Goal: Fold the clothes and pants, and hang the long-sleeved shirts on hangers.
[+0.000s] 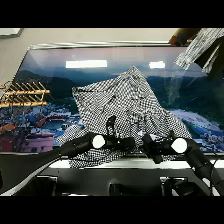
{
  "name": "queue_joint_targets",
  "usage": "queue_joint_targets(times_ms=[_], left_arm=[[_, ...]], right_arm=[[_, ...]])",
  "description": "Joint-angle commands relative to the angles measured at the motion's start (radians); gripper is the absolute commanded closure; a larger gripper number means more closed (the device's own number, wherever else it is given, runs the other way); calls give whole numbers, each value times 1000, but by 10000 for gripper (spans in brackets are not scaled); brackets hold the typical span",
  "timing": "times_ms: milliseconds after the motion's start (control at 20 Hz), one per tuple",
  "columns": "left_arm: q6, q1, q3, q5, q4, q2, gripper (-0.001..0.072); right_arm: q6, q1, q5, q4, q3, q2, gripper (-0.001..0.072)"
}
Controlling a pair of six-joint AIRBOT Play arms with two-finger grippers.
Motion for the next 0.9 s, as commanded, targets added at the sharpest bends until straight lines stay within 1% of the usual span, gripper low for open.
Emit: queue_joint_targets(times_ms=[0, 50, 100, 150, 200, 250, 300, 350, 400, 450, 550, 600, 650, 700, 750, 850], left_arm=[[64, 3, 0, -3, 2, 0, 690], [81, 13, 2, -16, 2, 0, 685], [113, 32, 8, -53, 2, 0, 662], [179, 70, 23, -116, 2, 0, 492], [283, 120, 50, -189, 2, 0, 236], [394, 173, 82, -248, 2, 0, 104], [508, 233, 124, -294, 2, -1, 103], [616, 281, 164, -307, 8, -1, 104], [752, 319, 207, -298, 31, -2, 106], [908, 338, 238, -268, 51, -5, 107], [1375, 337, 266, -150, 54, -14, 106], [1506, 330, 274, -86, 54, -27, 108], [1514, 324, 282, -50, 55, -50, 113], [1515, 319, 295, -52, 55, -85, 113], [1527, 314, 311, -77, 66, -122, 112], [1582, 300, 355, -134, 136, -197, 113]], right_arm=[[117, 82, -40, -80, -8, -2, 686], [116, 82, -22, -103, -4, -1, 686], [105, 82, 11, -125, 2, -1, 686], [97, 82, 46, -146, 8, -1, 686], [76, 83, 74, -156, 15, -1, 686], [47, 83, 91, -161, 21, -1, 686], [27, 83, 99, -161, 26, -1, 686], [11, 83, 101, -160, 29, -1, 686], [3, 83, 101, -160, 30, -1, 686], [3, 83, 101, -161, 30, -1, 686], [3, 83, 92, -161, 30, -1, 686], [3, 83, 87, -161, 30, -1, 686], [3, 83, 86, -161, 30, -1, 686], [3, 83, 86, -162, 30, -1, 686], [3, 83, 85, -164, 30, -1, 686], [3, 83, 81, -169, 30, -1, 686]])
